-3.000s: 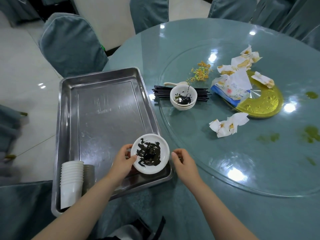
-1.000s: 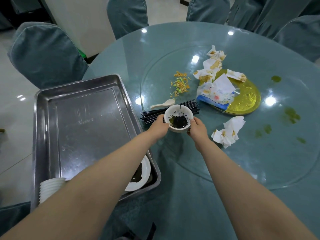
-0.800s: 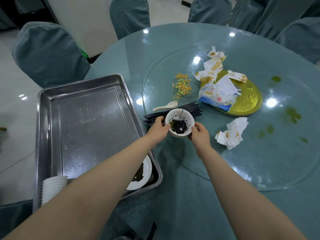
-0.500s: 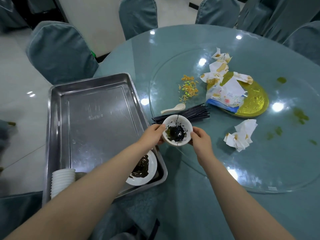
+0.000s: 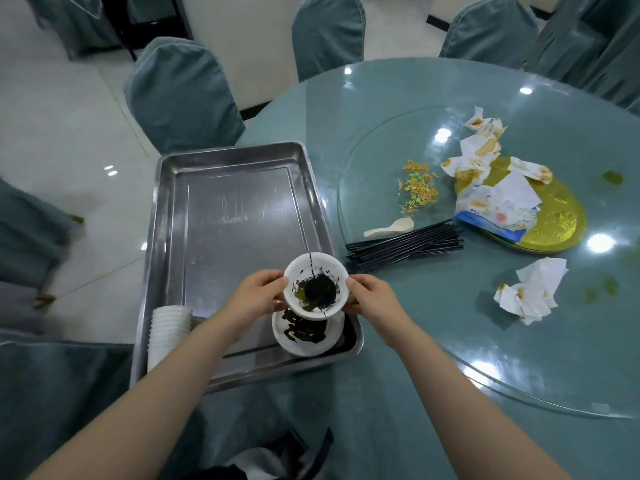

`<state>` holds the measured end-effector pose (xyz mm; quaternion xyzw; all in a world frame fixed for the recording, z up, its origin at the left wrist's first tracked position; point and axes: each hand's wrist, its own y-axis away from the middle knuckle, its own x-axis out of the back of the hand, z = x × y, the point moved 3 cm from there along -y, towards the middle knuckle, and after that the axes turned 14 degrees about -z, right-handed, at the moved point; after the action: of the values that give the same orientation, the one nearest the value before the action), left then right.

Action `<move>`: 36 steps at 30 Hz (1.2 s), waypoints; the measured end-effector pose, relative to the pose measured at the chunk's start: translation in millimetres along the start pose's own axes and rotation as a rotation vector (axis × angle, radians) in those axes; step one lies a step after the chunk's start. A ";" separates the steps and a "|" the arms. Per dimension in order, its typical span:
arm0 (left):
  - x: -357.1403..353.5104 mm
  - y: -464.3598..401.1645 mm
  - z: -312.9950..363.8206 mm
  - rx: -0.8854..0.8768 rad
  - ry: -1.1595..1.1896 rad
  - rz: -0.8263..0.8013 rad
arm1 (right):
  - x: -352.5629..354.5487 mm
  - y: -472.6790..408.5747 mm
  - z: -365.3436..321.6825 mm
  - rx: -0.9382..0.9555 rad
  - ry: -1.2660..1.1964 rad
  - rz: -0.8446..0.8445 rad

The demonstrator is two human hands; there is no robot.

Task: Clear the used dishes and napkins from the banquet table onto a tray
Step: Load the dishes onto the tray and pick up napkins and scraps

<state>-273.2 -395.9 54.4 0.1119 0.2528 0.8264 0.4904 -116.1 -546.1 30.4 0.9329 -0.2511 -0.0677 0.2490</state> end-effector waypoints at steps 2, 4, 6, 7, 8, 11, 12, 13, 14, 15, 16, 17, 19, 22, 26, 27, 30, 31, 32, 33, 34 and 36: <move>9.7 9.5 -6.3 -0.011 0.016 -0.004 | -13.5 -3.1 1.4 -0.018 0.042 -0.007; 20.3 18.7 -13.2 -0.008 0.013 -0.008 | -26.4 -6.6 3.8 -0.027 0.105 -0.032; 31.0 26.5 -20.4 0.008 -0.006 -0.004 | -39.2 -8.3 5.0 -0.021 0.190 -0.069; 36.0 29.9 -23.8 0.018 -0.019 0.002 | -45.5 -8.8 6.2 -0.028 0.217 -0.086; 40.7 33.2 -27.2 0.029 -0.034 0.014 | -52.2 -7.8 6.3 -0.031 0.227 -0.110; 55.2 40.6 -36.1 0.072 -0.114 0.069 | -70.2 -10.7 10.2 -0.032 0.309 -0.182; 59.4 42.4 -38.4 0.089 -0.150 0.086 | -76.3 -12.7 13.5 -0.043 0.327 -0.222; 61.9 44.1 -39.2 0.106 -0.192 0.095 | -81.3 -13.6 15.8 -0.056 0.331 -0.264; 63.8 45.6 -39.6 0.122 -0.238 0.099 | -85.6 -13.4 16.6 -0.068 0.327 -0.282; 65.6 47.0 -39.8 0.138 -0.280 0.105 | -88.4 -13.4 17.4 -0.086 0.329 -0.281; 67.5 47.9 -40.5 0.152 -0.315 0.111 | -91.4 -13.4 17.2 -0.090 0.327 -0.275; 70.0 49.0 -41.2 0.165 -0.351 0.118 | -94.6 -12.8 16.7 -0.092 0.331 -0.274; 76.9 51.4 -42.1 0.189 -0.442 0.142 | -101.0 -11.2 15.4 -0.092 0.345 -0.288; 83.5 55.2 -44.4 0.233 -0.555 0.158 | -108.6 -8.2 18.7 -0.119 0.434 -0.315; 80.1 56.1 -50.6 0.303 -0.678 0.109 | -110.9 -4.0 27.4 -0.150 0.528 -0.351; 79.8 55.6 -51.5 0.304 -0.702 0.110 | -110.1 -3.0 28.3 -0.150 0.519 -0.349; 79.4 53.3 -51.4 0.303 -0.772 0.104 | -108.0 -1.3 28.1 -0.127 0.505 -0.343; 79.0 52.3 -50.9 0.305 -0.793 0.099 | -106.9 -1.7 28.7 -0.118 0.504 -0.340; 79.3 50.8 -50.7 0.308 -0.807 0.097 | -105.4 -1.9 28.2 -0.107 0.500 -0.334; 79.3 49.5 -49.9 0.305 -0.821 0.098 | -103.5 -2.2 27.8 -0.101 0.490 -0.326; 79.6 47.9 -49.1 0.297 -0.833 0.105 | -101.0 -2.7 27.7 -0.096 0.469 -0.316; 79.6 44.7 -45.6 0.267 -0.850 0.127 | -94.7 -3.7 26.6 -0.079 0.407 -0.287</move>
<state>-366.0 -358.4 34.4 0.5190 0.1263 0.6957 0.4803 -203.0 -507.2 5.7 0.9430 -0.0581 0.0769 0.3186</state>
